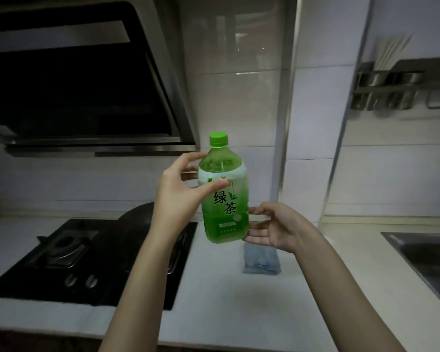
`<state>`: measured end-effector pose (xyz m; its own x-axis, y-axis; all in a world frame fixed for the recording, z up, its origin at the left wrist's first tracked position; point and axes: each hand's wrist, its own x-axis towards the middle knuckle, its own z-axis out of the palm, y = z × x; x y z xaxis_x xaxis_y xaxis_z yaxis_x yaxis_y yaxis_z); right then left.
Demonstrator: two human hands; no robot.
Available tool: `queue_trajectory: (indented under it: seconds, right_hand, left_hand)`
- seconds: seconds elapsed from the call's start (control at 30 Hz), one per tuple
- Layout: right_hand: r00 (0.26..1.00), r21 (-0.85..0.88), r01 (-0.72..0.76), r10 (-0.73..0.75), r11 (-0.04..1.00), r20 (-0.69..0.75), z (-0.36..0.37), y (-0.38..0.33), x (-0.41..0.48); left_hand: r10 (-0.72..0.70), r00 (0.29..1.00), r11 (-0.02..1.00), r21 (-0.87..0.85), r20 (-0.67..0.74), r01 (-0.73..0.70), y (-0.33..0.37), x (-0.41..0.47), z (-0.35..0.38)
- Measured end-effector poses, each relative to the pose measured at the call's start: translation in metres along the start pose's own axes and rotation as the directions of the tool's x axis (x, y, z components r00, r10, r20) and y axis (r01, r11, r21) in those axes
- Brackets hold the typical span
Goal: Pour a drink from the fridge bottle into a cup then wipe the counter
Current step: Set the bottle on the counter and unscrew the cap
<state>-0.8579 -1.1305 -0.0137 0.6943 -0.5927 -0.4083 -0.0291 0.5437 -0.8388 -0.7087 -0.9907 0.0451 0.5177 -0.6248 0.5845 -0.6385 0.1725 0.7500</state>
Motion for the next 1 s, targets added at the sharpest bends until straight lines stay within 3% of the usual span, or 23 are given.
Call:
queue_trajectory:
  seconds: [0.43, 0.57, 0.77, 1.0]
  right_hand:
    - [0.999, -0.01, -0.002, 0.002, 1.0, -0.054, -0.124, -0.026, -0.002]
    - [0.994, -0.076, -0.009, 0.001, 0.997, -0.11, -0.145, -0.027, 0.006]
    - [0.991, -0.018, -0.055, 0.052, 0.998, -0.122, -0.171, -0.024, 0.023]
    - [0.967, -0.02, -0.077, 0.07, 0.997, -0.243, -0.19, -0.027, 0.059]
  left_hand:
    - [-0.036, 0.997, 0.999, -0.025, 0.068, 0.038, 0.018, 0.0, 0.125]
    - [-0.06, 0.993, 0.998, -0.025, 0.102, 0.063, 0.014, 0.001, 0.153]
    - [-0.091, 0.981, 0.996, -0.009, 0.173, 0.094, -0.004, 0.016, 0.185]
    - [-0.065, 0.962, 0.998, 0.004, 0.266, 0.067, -0.043, 0.039, 0.217]
